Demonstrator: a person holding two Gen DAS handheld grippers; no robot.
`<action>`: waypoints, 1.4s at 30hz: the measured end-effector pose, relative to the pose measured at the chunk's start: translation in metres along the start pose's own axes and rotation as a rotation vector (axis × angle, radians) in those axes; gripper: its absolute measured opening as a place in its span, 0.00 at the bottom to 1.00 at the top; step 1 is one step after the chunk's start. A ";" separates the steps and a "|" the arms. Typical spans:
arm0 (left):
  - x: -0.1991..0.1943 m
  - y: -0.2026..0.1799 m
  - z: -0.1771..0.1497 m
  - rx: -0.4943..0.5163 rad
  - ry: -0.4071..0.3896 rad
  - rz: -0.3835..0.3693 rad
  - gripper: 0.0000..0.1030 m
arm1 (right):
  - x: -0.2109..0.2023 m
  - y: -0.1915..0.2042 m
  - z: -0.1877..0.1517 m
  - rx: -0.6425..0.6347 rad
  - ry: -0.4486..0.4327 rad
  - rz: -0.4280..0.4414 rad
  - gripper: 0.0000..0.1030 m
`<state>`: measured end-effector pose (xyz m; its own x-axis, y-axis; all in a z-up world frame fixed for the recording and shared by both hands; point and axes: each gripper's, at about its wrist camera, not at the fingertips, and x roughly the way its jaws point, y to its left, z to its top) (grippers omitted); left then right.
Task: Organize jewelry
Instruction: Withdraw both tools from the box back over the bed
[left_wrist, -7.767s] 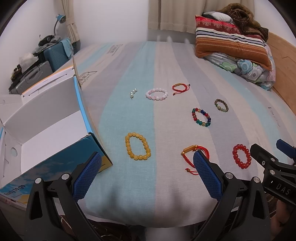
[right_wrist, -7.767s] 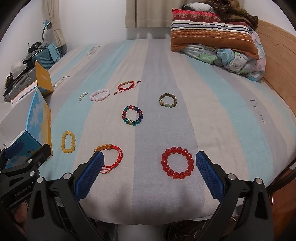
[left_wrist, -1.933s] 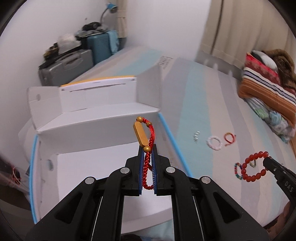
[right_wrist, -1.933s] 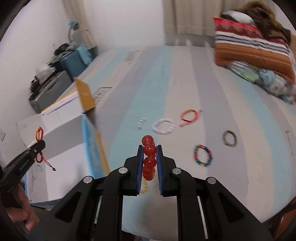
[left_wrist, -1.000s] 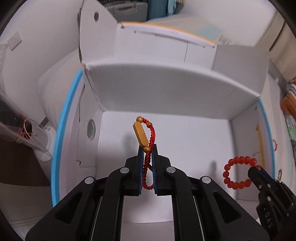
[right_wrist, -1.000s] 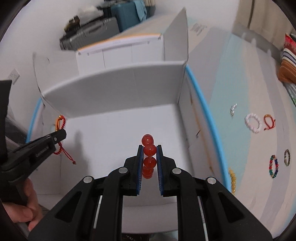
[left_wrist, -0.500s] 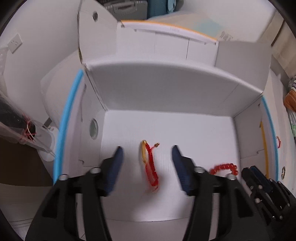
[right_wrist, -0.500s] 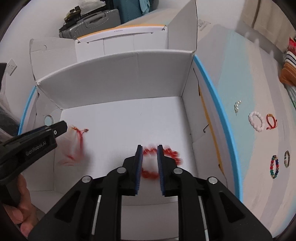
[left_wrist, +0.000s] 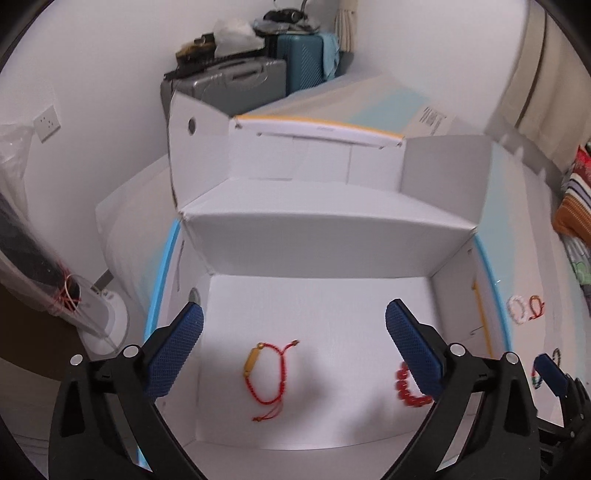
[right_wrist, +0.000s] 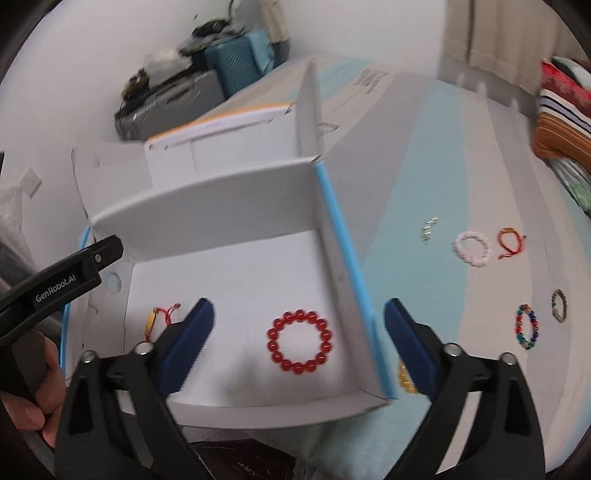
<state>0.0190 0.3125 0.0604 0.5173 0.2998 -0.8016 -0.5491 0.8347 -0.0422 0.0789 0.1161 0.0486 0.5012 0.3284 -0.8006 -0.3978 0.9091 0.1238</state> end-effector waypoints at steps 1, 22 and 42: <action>-0.004 -0.004 0.000 0.003 -0.009 -0.007 0.94 | -0.007 -0.009 0.000 0.018 -0.022 -0.001 0.92; -0.063 -0.171 -0.040 0.307 -0.087 -0.275 0.94 | -0.089 -0.178 -0.019 0.173 -0.152 -0.200 0.93; -0.010 -0.295 -0.139 0.480 0.043 -0.428 0.94 | -0.043 -0.302 -0.044 0.310 -0.010 -0.276 0.93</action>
<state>0.0847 -0.0011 -0.0015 0.5933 -0.1160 -0.7966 0.0597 0.9932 -0.1001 0.1438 -0.1839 0.0199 0.5644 0.0625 -0.8231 0.0022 0.9970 0.0772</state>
